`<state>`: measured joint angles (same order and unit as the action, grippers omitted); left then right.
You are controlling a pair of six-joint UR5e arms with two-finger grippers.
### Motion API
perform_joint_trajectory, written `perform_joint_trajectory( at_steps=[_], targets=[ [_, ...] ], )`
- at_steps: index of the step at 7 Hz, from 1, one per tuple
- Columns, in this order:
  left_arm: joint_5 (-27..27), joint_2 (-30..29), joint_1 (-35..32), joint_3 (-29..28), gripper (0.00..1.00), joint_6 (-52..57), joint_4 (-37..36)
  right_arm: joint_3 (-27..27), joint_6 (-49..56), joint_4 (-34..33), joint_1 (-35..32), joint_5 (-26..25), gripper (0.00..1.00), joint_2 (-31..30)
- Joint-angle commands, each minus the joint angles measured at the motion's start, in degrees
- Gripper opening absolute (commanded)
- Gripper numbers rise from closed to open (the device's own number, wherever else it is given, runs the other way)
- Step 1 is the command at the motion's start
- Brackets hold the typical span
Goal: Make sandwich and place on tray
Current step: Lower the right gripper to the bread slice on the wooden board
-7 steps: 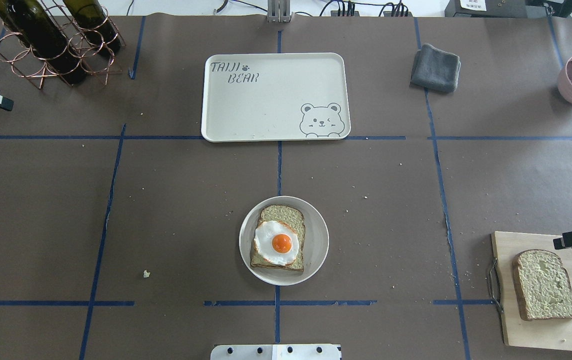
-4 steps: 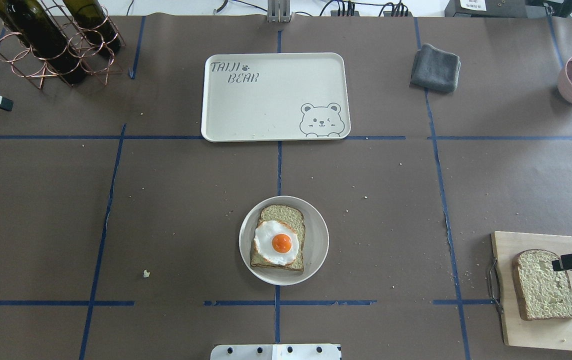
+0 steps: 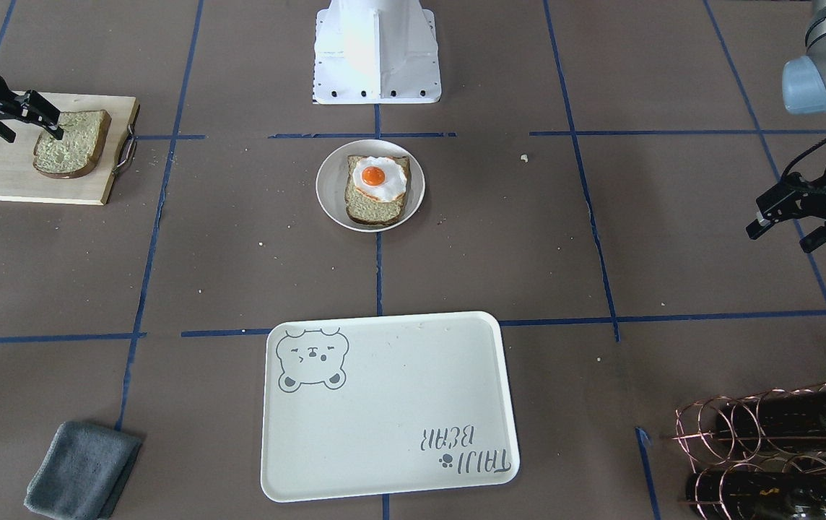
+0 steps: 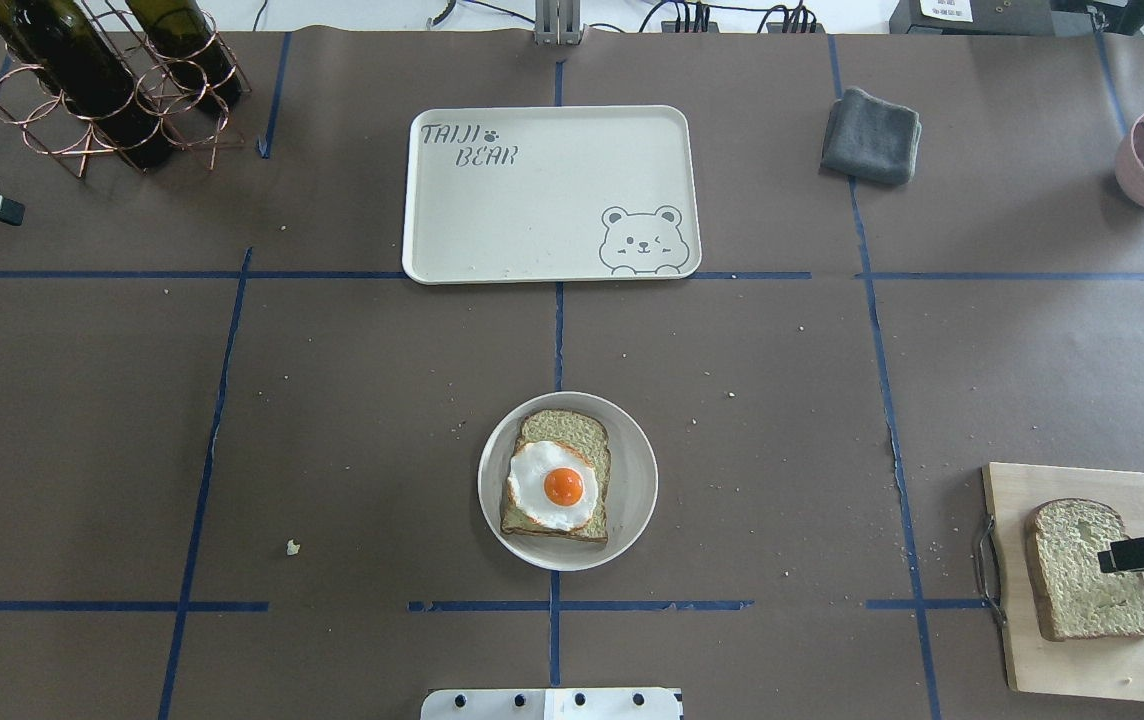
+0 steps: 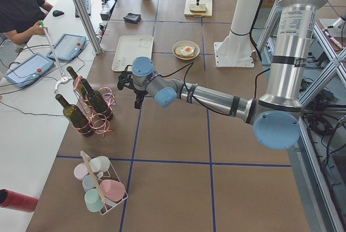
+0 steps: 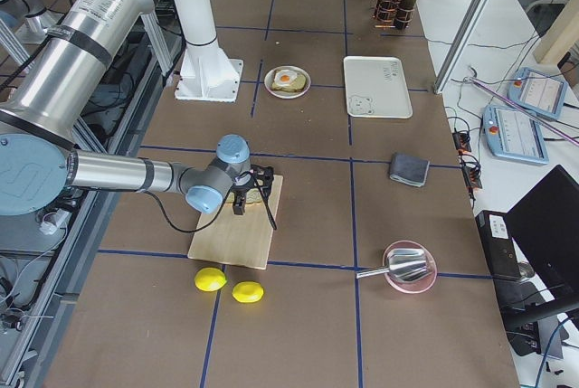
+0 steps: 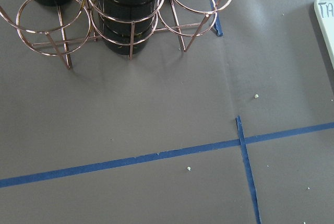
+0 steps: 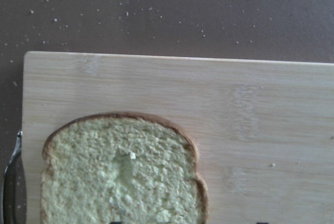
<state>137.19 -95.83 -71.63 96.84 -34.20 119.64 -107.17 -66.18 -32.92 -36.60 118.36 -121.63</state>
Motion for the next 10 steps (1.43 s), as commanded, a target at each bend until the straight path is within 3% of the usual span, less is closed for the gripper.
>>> perform_joint_trajectory(
  at_steps=[1, 2, 10],
  targets=[
    [0.0, 0.0, 0.0, 0.0, 1.0, 0.2, 0.1, 0.2, 0.0, 0.0, 0.7, 0.3, 0.53, 0.0],
    [0.0, 0.0, 0.0, 0.0, 1.0, 0.2, 0.0, 0.4, 0.0, 0.0, 0.8, 0.3, 0.43, 0.0],
    [0.0, 0.1, -0.1, 0.0, 1.0, 0.4, 0.0, 1.4, 0.0, 0.0, 1.2, 0.3, 0.45, -0.3]
  ],
)
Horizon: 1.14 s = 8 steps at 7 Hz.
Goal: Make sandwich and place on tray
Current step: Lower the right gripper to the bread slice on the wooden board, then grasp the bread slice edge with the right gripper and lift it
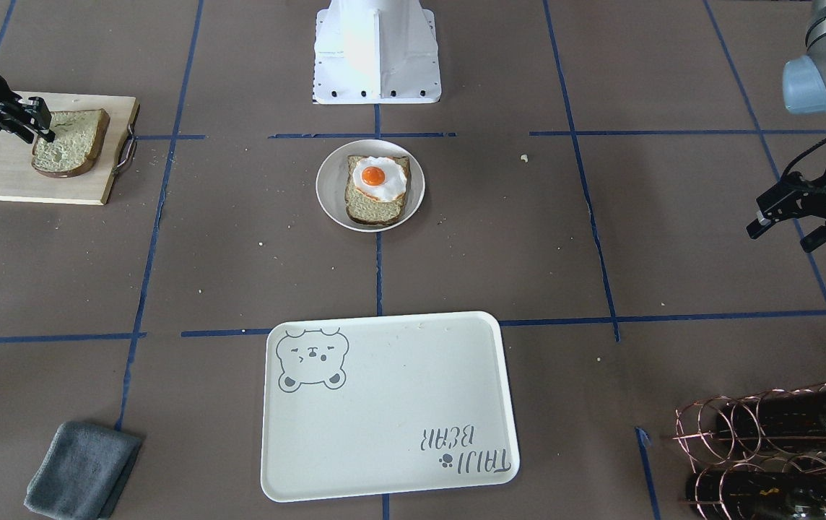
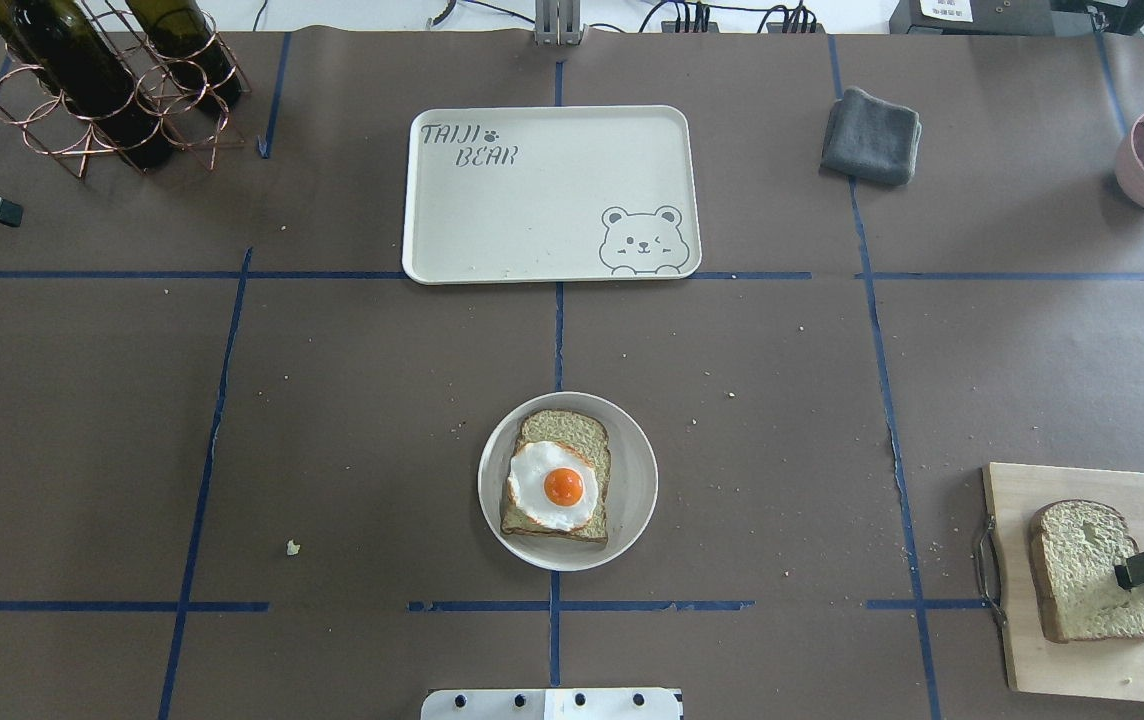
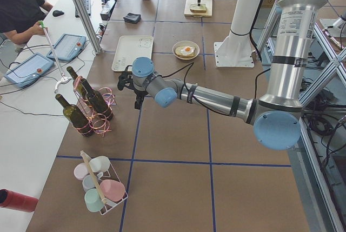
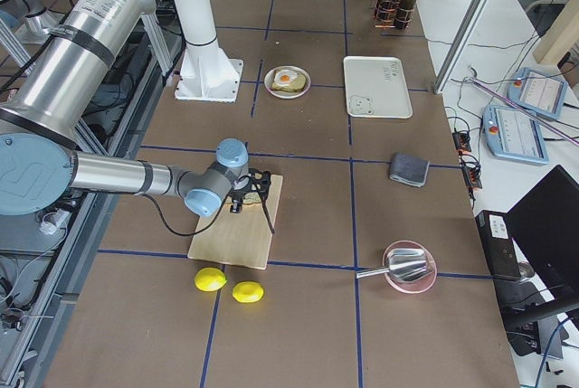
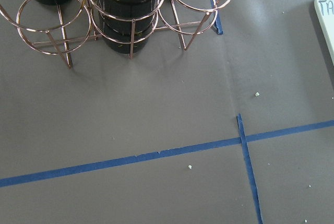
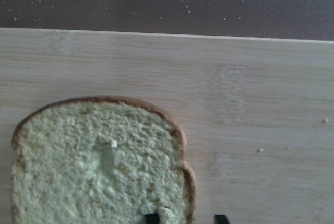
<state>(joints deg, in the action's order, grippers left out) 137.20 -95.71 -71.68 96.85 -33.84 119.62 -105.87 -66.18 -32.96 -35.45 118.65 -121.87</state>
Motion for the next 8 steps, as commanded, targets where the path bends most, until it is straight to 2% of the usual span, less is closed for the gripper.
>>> perform_joint_trajectory(
  at_steps=[1, 2, 4, 5, 8],
  targets=[
    [0.0, 0.0, 0.0, 0.0, 1.0, 0.0, 0.0, 0.1, 0.0, 0.0, 0.1, 0.0, 0.44, 0.0],
    [0.0, -0.1, 0.0, 0.1, 1.0, 0.0, 0.0, 0.1, 0.0, 0.0, 0.1, 0.0, 0.41, 0.0],
    [0.0, 0.0, 0.0, 0.4, 1.0, 0.0, -0.1, 0.0, -0.1, 0.1, 0.1, 0.0, 0.06, 0.3],
    [-0.1, 0.0, 0.0, 0.4, 1.0, 0.0, -0.1, 0.0, -0.1, 0.1, 0.2, 0.0, 0.0, 0.6],
    [0.0, -0.1, 0.0, 0.4, 1.0, 0.0, -0.1, -1.5, -0.2, 0.6, 0.0, 0.0, 0.0, 1.8]
  ],
)
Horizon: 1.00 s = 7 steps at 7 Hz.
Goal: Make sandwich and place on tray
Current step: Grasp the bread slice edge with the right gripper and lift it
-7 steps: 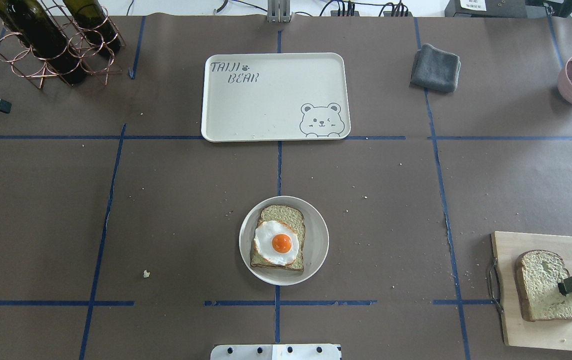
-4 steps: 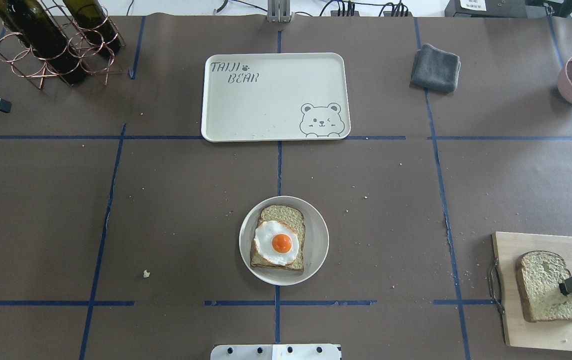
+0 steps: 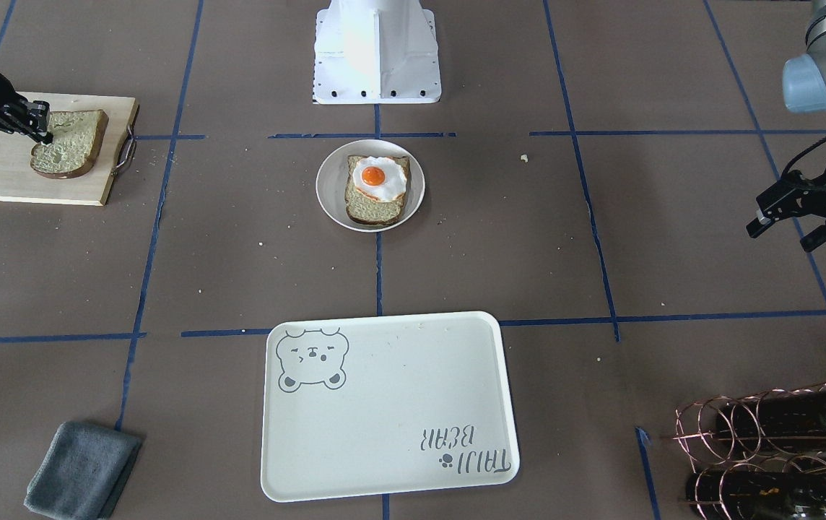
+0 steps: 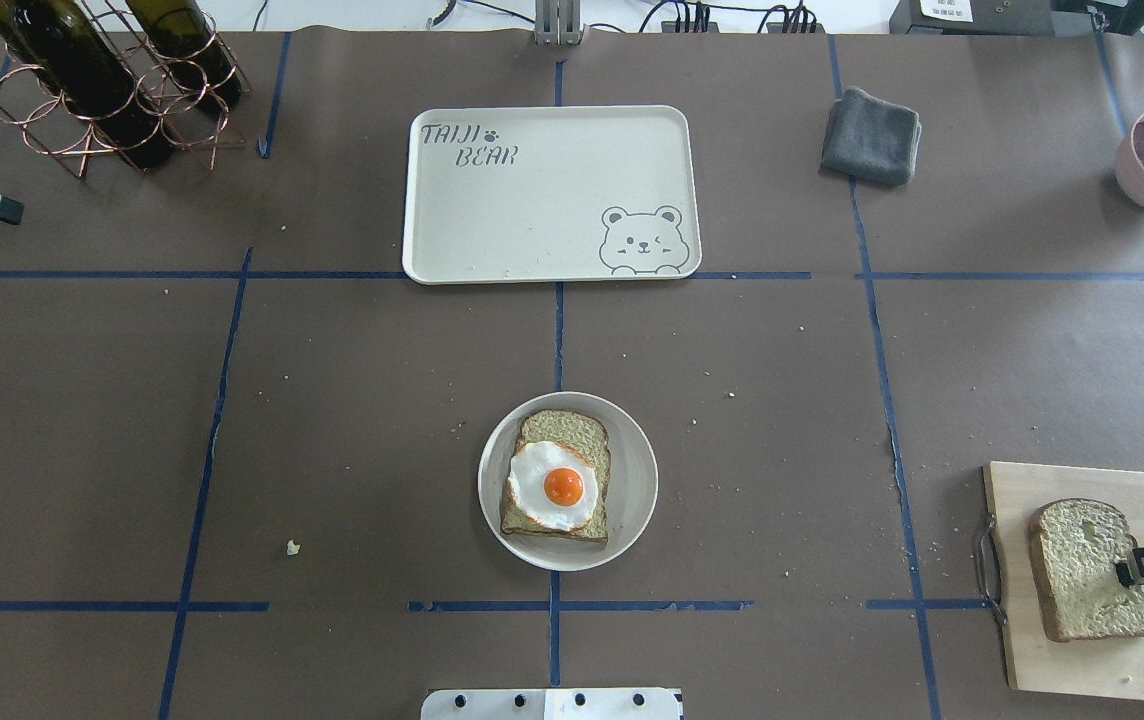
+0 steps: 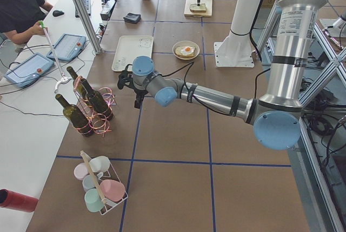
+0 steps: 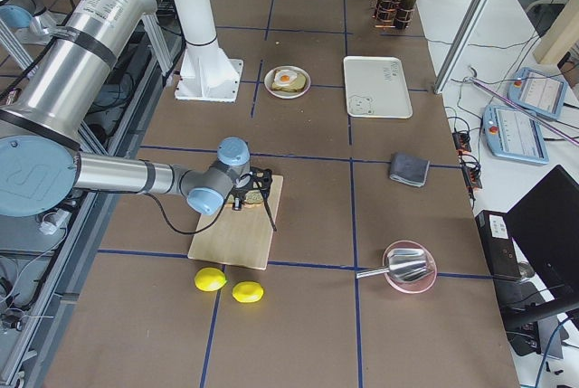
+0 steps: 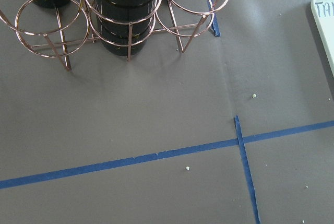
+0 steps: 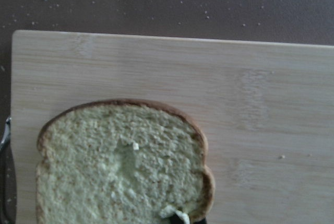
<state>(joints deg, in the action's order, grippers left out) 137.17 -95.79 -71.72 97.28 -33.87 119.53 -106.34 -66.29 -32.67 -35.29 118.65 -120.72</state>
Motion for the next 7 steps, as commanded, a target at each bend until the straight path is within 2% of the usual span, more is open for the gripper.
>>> perform_joint_trajectory(
  at_steps=[1, 4, 6, 7],
  targets=[
    [0.0, 0.0, 0.0, 0.0, 1.0, 0.0, 0.0, -2.0, -0.2, 2.8, -0.6, 0.0, 0.0, 0.7],
    [0.0, 0.1, -0.1, 0.0, 1.0, 0.0, 0.0, -6.1, -1.5, 6.4, -2.3, -0.2, 0.0, 1.2],
    [0.0, 0.1, -0.1, 0.2, 1.0, -0.2, 0.0, -6.4, -6.7, 11.4, -3.9, 2.4, 0.0, 5.1],
    [0.0, 0.0, 0.0, 0.1, 1.0, -0.3, 0.0, -6.3, -7.8, 11.2, -3.8, 2.5, 0.0, 9.7]
  ],
)
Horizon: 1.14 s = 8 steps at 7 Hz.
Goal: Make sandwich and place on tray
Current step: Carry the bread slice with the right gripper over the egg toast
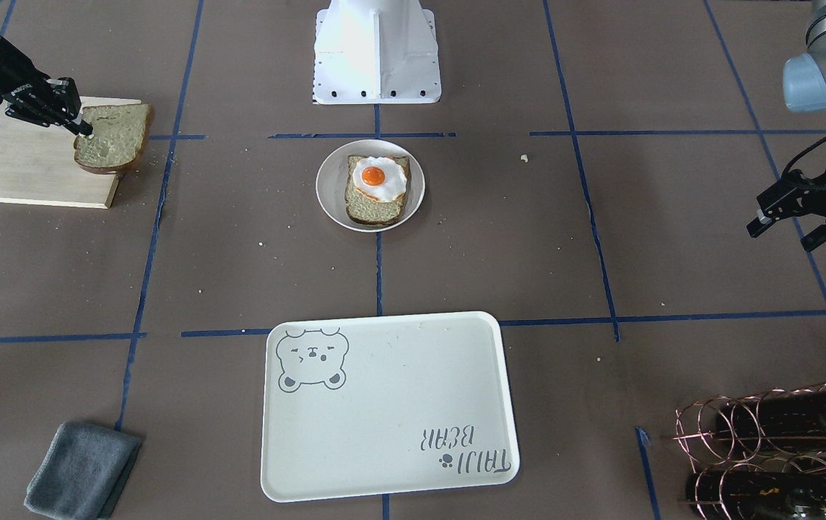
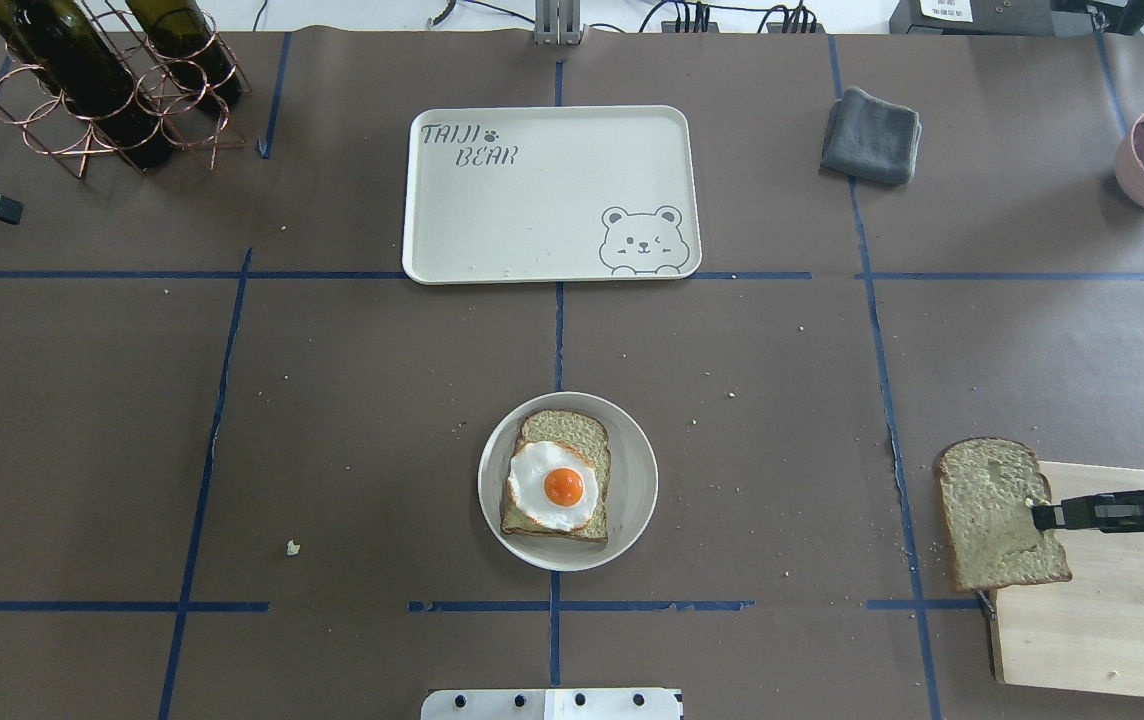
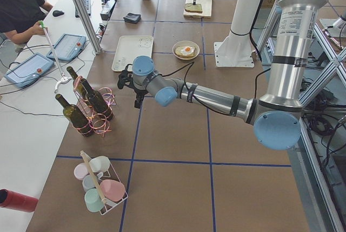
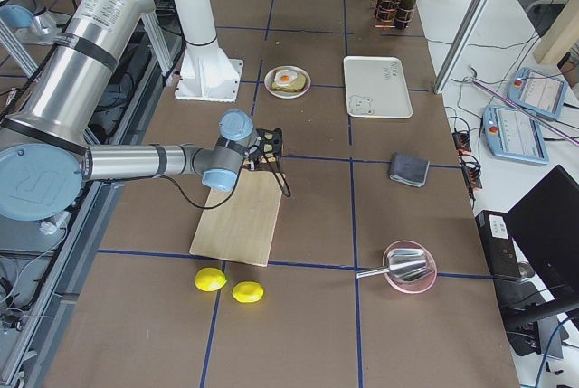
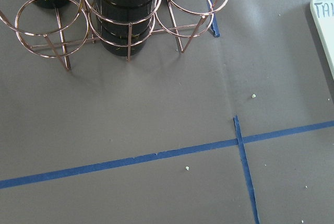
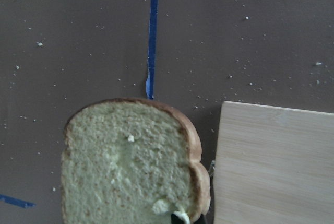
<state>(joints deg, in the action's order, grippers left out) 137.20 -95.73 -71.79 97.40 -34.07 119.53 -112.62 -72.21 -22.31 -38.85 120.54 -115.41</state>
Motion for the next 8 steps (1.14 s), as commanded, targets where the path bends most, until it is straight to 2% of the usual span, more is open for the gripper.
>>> perform_joint_trajectory(
  at_steps=[1, 3, 4, 5, 6, 7, 8],
  targets=[
    [0.0, -0.1, 0.1, -0.1, 1.0, -0.3, 0.0, 1.9, -5.4, -2.4, 0.1, 0.8, 0.0, 11.9],
    [0.0, 0.0, 0.1, -0.3, 1.0, -0.3, 0.0, 1.8, -9.9, -18.6, 0.1, 3.6, 0.0, 29.7],
    [0.0, 0.0, 0.1, -0.5, 1.0, -0.2, 0.1, 1.8, -9.9, -29.3, 2.2, 3.3, 0.0, 37.9],
    [0.0, 0.1, 0.1, -0.4, 1.0, -0.2, 0.1, 2.2, -9.9, -36.8, 6.4, 1.5, 0.0, 43.9],
    [0.0, 0.2, 0.1, -0.5, 1.0, -0.2, 0.1, 2.8, -9.9, -39.6, 11.4, -4.2, 0.0, 46.2],
    [0.0, 0.3, 0.1, -0.6, 1.0, -0.1, 0.1, 6.5, -9.9, -40.1, 13.7, -7.3, 0.0, 49.4],
    [0.0, 0.3, 0.0, -0.5, 1.0, -0.2, 0.1, 10.2, -10.0, -40.1, 14.4, -7.7, 0.0, 52.3]
  ],
)
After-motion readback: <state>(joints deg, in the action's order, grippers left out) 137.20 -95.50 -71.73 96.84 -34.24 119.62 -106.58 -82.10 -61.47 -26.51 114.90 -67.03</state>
